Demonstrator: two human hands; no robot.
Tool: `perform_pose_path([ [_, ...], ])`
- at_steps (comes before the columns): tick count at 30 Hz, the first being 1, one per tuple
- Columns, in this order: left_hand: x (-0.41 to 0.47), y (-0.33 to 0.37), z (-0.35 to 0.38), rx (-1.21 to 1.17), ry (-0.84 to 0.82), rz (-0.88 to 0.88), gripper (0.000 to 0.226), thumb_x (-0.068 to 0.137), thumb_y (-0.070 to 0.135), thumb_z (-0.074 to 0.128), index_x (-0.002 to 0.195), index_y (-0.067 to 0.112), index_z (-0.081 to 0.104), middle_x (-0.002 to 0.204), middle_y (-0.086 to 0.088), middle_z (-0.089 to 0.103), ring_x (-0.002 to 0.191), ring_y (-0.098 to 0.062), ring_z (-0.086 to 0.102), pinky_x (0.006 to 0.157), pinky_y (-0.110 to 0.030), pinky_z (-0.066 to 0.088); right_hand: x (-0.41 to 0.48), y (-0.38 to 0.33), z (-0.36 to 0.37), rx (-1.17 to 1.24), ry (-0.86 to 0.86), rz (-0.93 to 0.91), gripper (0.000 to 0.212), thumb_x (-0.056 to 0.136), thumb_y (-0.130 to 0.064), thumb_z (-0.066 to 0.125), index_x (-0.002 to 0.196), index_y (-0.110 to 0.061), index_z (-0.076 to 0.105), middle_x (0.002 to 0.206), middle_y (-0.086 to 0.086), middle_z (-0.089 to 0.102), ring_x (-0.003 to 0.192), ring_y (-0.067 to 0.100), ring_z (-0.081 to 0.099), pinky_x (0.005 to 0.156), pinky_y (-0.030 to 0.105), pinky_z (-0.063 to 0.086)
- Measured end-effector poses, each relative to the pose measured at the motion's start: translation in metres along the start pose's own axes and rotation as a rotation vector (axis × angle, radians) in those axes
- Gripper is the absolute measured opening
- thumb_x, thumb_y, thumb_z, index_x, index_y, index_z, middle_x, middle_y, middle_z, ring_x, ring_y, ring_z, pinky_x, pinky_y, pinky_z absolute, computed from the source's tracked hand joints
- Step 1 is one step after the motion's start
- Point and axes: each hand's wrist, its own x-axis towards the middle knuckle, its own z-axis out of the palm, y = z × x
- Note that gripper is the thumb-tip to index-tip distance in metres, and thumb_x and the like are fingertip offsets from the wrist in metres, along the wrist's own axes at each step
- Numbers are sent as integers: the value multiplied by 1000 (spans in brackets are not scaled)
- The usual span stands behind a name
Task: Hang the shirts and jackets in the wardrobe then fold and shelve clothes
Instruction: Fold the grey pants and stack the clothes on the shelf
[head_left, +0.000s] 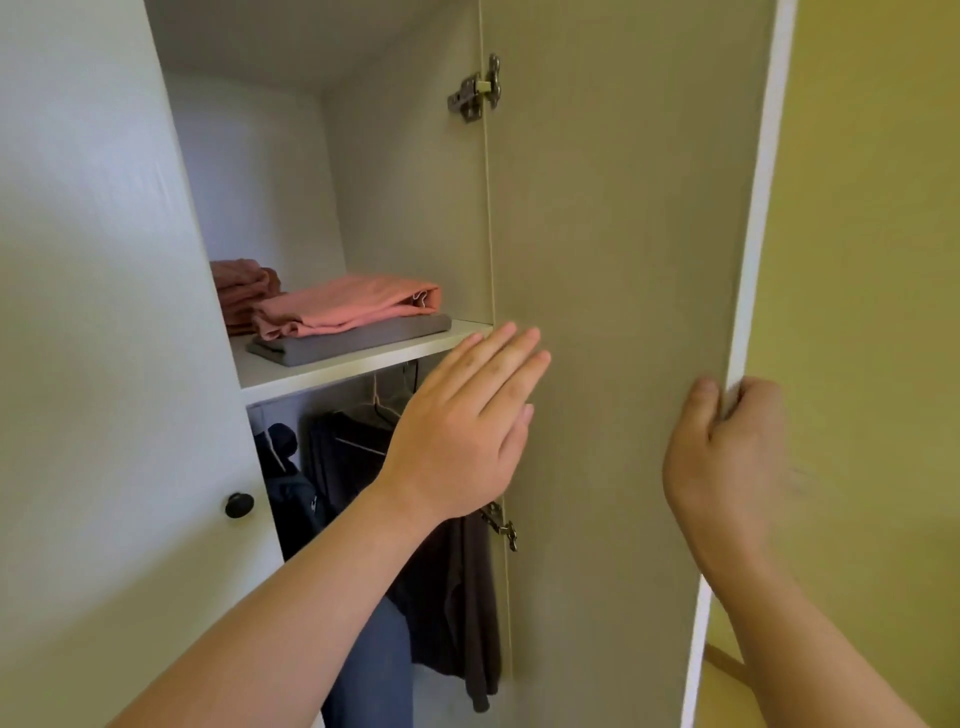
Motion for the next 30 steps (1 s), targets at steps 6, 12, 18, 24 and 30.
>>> perform_pose_path([
  [6, -3, -6, -19, -16, 91, 62, 47, 101, 20, 51, 144, 1, 49, 152, -19, 43, 144, -30, 39, 113, -48, 39, -53, -39, 12, 142, -285, -314, 28, 89, -56, 51, 95, -29, 52, 87, -14, 58, 81, 4, 57, 68, 23, 48],
  [12, -29, -27, -52, 103, 106, -228, 46, 103, 31, 44, 144, 9, 46, 152, -26, 36, 142, -27, 39, 112, -29, 37, -76, -71, 52, 316, -741, -538, 46, 101, -51, 40, 133, -24, 59, 147, -12, 50, 135, -2, 43, 110, 24, 39],
  [18, -62, -57, -95, 450, -194, -463, 45, 102, 19, 45, 143, 4, 50, 158, -20, 32, 145, -36, 35, 113, -50, 39, -91, -107, 116, 136, -951, -826, 50, 104, -18, 36, 154, -14, 31, 162, 6, 27, 149, 18, 25, 116, 23, 19],
  [24, -87, -70, -131, 634, -485, -518, 53, 94, 16, 45, 145, 3, 48, 159, -12, 35, 148, -31, 30, 122, -47, 24, -98, -137, 160, -78, -1061, -938, 85, 82, -2, 59, 156, -7, 16, 164, 12, 14, 149, 27, 21, 118, 32, 20],
  [30, -105, -75, -145, 701, -681, -640, 67, 97, 19, 43, 159, 10, 17, 168, -4, 1, 155, -24, -4, 122, -35, -10, -100, -147, 185, -196, -1163, -951, 86, 87, 4, 39, 158, -15, -4, 166, 4, -7, 153, 20, -2, 122, 40, 8],
])
